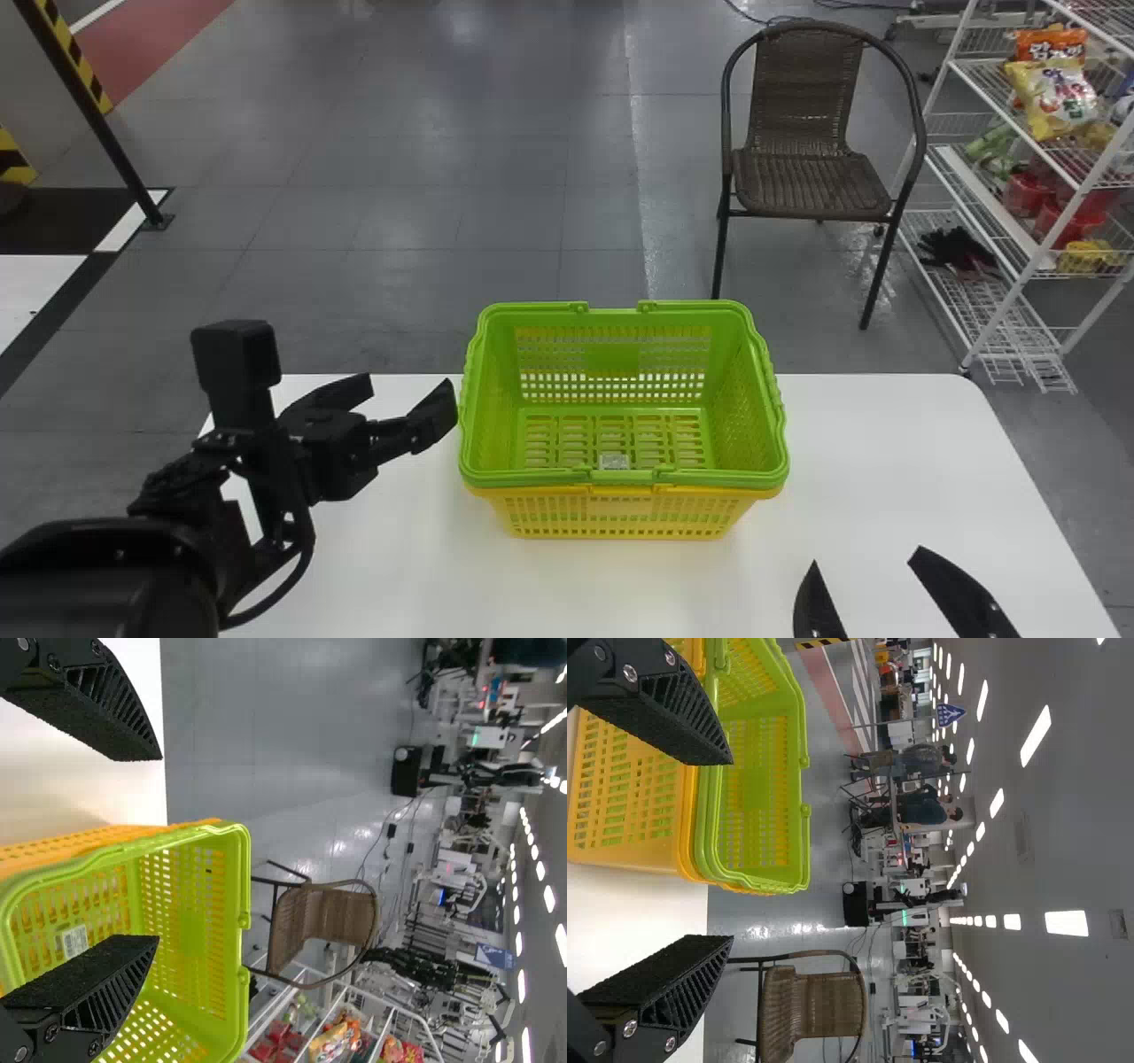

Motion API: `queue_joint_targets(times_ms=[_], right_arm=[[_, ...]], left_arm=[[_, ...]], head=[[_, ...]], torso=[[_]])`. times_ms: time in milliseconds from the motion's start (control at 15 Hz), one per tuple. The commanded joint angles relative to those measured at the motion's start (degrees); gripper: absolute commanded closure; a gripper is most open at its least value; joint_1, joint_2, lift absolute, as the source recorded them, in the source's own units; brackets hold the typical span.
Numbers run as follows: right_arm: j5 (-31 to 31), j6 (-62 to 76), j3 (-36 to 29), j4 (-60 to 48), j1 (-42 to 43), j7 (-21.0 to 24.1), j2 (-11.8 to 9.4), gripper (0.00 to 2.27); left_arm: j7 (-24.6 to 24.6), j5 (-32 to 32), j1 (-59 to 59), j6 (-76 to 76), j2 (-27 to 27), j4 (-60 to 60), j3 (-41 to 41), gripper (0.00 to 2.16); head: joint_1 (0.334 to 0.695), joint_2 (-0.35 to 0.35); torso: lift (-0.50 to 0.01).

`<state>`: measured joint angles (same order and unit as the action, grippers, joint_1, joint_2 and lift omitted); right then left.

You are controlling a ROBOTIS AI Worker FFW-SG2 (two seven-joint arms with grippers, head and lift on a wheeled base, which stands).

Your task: Grasp handle with right gripper to insert into left gripper then lift and swing left to center

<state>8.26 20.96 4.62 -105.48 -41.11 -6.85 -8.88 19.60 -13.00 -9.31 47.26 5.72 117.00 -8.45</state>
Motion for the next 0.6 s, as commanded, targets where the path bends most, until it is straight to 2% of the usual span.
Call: queue_joint_targets(times_ms=[0,133,267,533], right_arm=[[0.0,0.0,-0.1,0.0,-0.3,0.0,0.0,0.11],[-0.2,0.0,-0.1,0.0,-0.5,0.0,0.0,0.11],[-0.3,0.0,-0.1,-0.1,-0.6,0.0,0.0,0.11],[-0.3,0.2,-0.5,-0.1,-1.0,0.0,0.0,0.11]], left_arm=[[3.3,-1.6,7.0,8.6,0.0,-5.8,-1.4,0.06],[7.4,-5.5,13.0,11.6,0.1,-13.4,-3.6,0.06],[9.6,-6.7,18.1,12.5,0.1,-20.3,-5.0,0.06],[13.7,-5.4,27.8,12.6,1.7,-34.6,-5.9,0.08]], head=[[0.695,0.045],[0.695,0.036],[0.695,0.025],[0.695,0.022]], torso=[[0.000],[0.000],[0.000],[0.000]])
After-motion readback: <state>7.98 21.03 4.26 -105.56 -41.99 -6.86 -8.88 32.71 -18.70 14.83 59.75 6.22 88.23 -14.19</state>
